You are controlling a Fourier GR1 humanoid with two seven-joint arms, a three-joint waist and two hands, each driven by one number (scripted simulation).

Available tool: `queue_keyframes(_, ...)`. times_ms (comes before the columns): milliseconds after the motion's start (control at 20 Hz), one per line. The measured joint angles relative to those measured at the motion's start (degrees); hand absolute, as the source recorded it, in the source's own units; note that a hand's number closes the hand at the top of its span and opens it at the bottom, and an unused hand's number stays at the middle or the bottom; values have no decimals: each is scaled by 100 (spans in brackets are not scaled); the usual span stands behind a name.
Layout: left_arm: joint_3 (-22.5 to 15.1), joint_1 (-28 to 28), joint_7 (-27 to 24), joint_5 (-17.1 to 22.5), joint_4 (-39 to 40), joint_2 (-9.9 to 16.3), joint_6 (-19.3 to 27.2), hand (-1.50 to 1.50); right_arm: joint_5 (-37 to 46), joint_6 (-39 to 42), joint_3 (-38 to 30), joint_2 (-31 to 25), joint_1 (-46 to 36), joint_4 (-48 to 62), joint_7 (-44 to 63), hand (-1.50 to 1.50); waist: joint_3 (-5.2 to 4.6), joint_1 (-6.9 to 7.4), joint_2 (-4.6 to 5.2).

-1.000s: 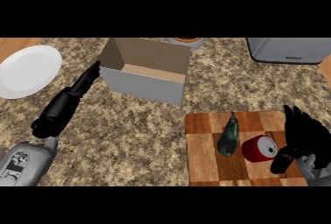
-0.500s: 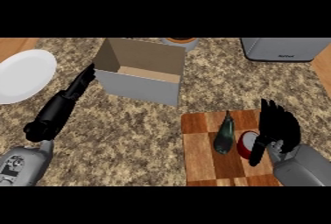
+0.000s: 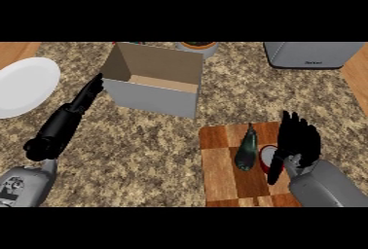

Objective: Pick the can from the cutting board and place it in the cardboard box

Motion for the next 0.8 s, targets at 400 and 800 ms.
queue_keyframes(400, 50, 44, 78, -40, -131, -48, -26, 0, 305, 130, -25, 290, 202, -52, -218, 150, 4, 2, 2)
queue_keyframes(800, 84, 74, 56, -130, -119, -136, -59, 0, 1096, 321, 150, 377, 34, -20, -584, 150, 4, 10, 6)
